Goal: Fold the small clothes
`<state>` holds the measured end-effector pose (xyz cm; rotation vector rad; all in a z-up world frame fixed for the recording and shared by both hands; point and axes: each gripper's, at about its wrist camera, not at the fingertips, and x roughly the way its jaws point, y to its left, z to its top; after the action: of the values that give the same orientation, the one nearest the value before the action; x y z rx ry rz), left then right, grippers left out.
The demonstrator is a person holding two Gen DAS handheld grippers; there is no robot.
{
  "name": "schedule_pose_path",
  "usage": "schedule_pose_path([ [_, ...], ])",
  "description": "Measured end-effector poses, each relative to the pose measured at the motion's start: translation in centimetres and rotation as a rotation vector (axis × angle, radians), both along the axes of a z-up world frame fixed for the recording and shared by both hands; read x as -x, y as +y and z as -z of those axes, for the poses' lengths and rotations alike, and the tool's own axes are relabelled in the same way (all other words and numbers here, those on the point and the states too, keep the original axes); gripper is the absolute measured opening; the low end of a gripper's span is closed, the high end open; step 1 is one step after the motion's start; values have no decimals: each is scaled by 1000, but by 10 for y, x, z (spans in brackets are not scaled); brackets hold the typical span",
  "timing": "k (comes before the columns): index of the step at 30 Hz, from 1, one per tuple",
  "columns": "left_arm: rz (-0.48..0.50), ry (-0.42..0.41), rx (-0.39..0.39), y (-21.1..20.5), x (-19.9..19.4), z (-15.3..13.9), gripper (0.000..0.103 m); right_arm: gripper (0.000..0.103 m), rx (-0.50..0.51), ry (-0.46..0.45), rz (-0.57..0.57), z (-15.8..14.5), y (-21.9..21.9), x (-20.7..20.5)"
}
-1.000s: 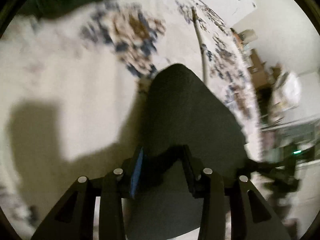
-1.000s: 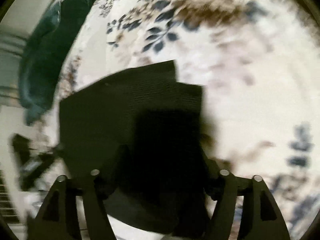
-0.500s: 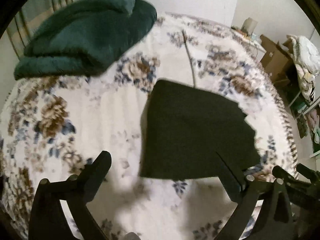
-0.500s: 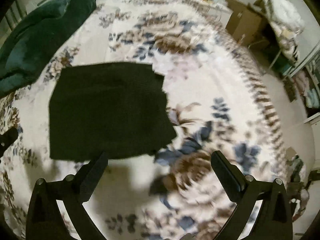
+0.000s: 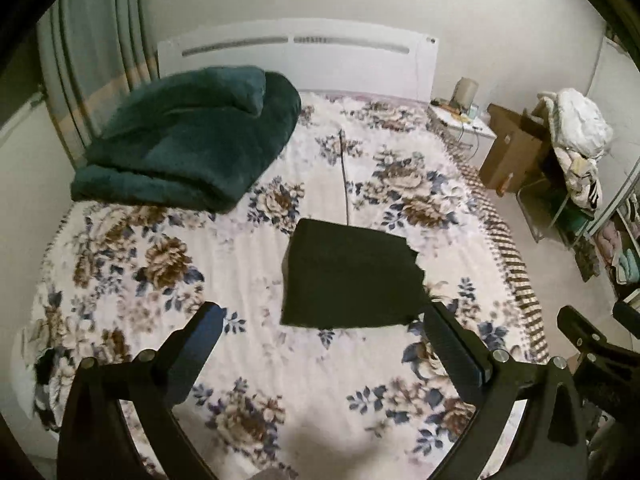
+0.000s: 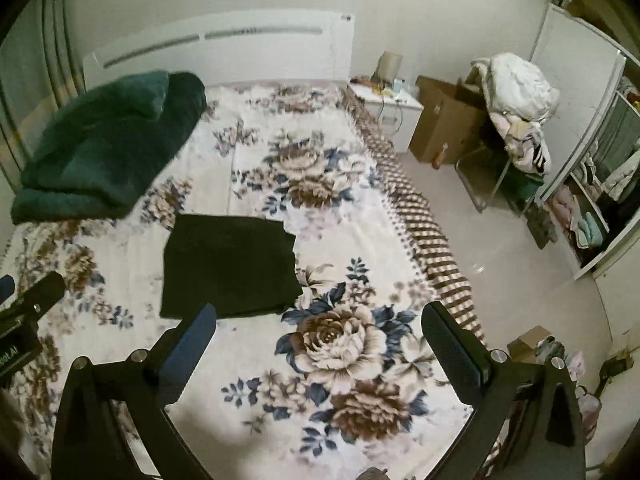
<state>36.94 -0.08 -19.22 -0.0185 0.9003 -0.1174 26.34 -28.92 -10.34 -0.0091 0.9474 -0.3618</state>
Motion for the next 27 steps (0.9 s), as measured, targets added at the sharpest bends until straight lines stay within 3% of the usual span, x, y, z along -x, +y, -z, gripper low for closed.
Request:
schedule_pose_path([
  [6,-14,-48,-14,-1,55,-55,103,103,-11,-83,-30,-80,15,65],
  [12,-14,-92,-33,-3,98,-94,103,103,-32,-143,-65,-135,32,119],
  [21,-9,-144,-33,-2,138,-127,103,103,-38,-206,-71,-189,47,178],
  [27,-6,-158,-24,-2,152,-136,103,103,-19,-223,-74,-204,49,194],
])
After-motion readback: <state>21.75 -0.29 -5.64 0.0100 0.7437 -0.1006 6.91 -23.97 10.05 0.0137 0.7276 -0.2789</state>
